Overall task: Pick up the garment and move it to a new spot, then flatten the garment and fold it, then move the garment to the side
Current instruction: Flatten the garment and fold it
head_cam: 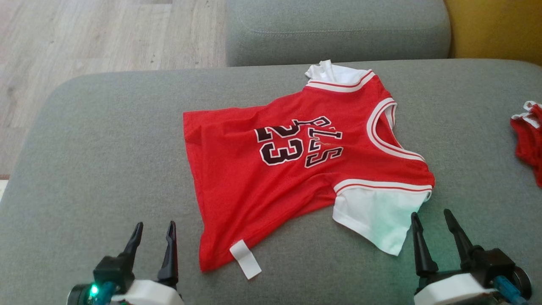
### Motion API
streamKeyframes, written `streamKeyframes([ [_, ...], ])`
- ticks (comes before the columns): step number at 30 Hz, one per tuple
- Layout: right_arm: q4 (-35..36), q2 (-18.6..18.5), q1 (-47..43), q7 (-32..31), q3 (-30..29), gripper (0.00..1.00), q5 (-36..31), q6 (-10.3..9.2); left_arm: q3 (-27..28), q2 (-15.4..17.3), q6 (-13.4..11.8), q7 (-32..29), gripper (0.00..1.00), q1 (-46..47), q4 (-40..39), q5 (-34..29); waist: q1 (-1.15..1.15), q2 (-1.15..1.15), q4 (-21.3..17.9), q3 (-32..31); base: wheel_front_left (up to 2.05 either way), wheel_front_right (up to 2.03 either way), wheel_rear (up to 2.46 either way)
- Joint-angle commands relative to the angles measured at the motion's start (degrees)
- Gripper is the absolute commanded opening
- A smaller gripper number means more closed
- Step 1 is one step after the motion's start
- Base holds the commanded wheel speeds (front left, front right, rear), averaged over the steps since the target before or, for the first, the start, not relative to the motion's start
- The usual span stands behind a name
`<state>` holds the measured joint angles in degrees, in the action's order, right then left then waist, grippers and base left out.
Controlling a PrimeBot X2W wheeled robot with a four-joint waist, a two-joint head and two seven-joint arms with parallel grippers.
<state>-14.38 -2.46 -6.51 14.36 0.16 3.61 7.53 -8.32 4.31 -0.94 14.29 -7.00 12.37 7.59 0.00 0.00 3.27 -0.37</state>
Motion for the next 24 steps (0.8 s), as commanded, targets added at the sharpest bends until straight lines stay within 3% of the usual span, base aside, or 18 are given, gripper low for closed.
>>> streamKeyframes([
  [1,1.8,-0.42,2.56,0.63,1.65,1.0,-0.07,-0.04,2.48,-0.53,0.32,0.71,1.0,1.38,-1.57,-0.5,0.0,0.0,-0.1,0.02,0.0,0.0,0.0],
  [17,1.74,-0.42,3.61,0.14,1.41,1.0,-0.37,-0.04,3.69,-1.18,0.89,0.71,1.0,0.42,-0.33,-1.46,0.0,0.0,-0.55,-0.2,0.0,0.0,0.0],
  [24,0.95,-0.45,5.89,-15.81,1.89,1.0,-0.87,-0.04,1.35,-1.27,2.12,-11.86,1.0,-0.06,-1.53,1.64,0.0,0.0,-0.62,0.7,0.0,0.0,0.0],
])
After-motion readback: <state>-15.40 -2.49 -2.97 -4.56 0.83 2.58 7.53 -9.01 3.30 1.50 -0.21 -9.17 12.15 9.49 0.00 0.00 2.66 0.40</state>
